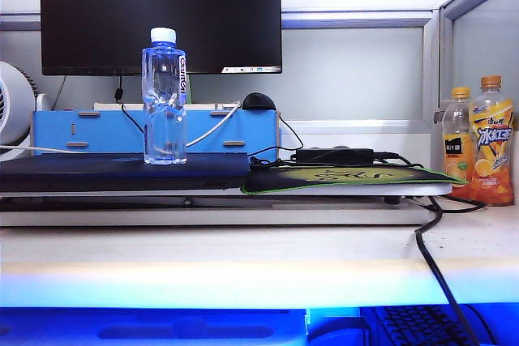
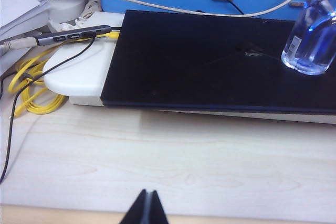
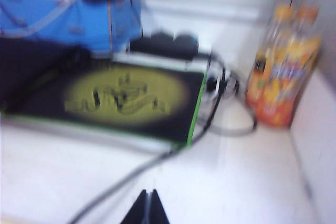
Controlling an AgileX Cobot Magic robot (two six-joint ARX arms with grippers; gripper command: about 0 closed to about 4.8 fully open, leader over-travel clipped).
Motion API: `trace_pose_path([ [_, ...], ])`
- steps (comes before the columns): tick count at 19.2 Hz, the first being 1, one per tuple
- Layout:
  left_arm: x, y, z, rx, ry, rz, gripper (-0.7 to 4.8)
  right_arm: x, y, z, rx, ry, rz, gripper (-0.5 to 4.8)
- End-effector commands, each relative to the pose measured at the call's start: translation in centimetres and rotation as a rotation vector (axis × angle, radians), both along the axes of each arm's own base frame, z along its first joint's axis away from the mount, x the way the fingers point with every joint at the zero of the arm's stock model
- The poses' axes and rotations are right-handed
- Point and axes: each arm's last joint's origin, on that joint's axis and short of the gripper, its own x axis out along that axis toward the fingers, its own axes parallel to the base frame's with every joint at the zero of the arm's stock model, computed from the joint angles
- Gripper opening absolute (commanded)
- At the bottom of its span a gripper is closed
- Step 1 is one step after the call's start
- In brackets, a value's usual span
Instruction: Pick up the mineral water bottle and place it on the laptop.
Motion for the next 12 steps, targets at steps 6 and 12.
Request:
trace_pose_path([
  [6, 0.0, 0.0, 0.0, 0.001, -0.003, -0.004, -0.02, 0.3, 0.0, -3.6, -0.011, 0.127, -0.001, -0.01],
  [12, 0.0, 0.0, 0.0, 0.001, -0.003, -0.004, -0.02, 0.4, -0.9, -3.7, -0.018, 0.129, -0.164, -0.01],
])
